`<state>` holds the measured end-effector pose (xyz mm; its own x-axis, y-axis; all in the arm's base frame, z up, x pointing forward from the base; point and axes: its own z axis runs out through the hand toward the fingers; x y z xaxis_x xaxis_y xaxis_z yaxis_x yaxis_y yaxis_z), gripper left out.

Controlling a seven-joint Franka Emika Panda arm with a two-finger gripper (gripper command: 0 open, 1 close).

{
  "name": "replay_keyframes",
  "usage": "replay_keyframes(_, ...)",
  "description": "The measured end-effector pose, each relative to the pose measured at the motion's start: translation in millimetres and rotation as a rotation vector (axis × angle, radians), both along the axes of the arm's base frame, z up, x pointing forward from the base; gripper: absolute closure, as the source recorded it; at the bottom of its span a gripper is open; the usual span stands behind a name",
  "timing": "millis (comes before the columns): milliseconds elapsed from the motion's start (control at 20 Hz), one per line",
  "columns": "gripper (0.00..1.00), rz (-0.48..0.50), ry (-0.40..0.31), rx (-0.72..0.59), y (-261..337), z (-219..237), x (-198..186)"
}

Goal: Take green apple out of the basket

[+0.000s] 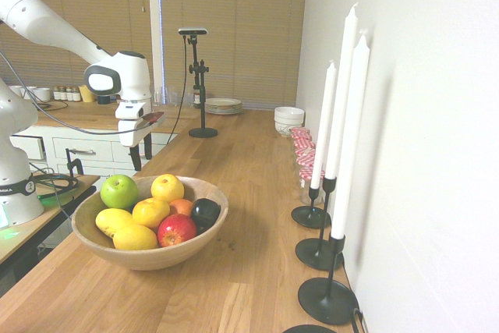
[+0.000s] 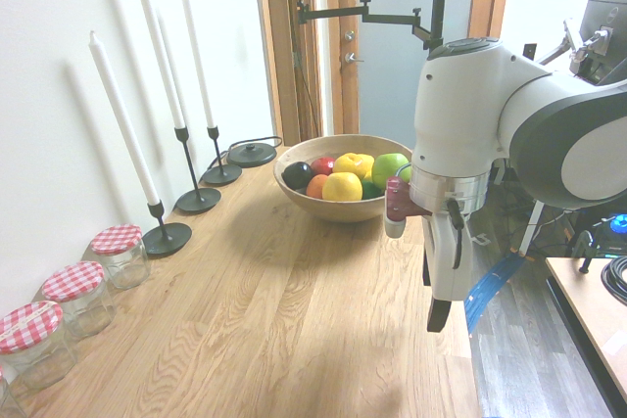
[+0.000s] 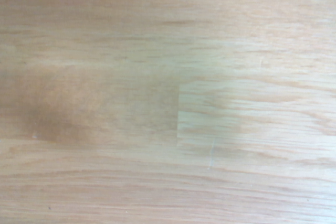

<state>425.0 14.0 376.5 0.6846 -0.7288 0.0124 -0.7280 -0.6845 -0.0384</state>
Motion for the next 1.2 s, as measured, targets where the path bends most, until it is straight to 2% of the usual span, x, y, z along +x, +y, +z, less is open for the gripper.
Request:
replay_keyframes(300,0.00,-0.018,-0.028,-0.015,-8,12,11)
replay_keyframes(750,0.00,-0.135,-0.100,-0.044,-92,101,52)
replay_keyframes(950,0.00,-0.204,-0.115,-0.036,-145,128,47)
replay_keyframes(1200,0.00,-0.306,-0.125,-0.010,-235,140,13)
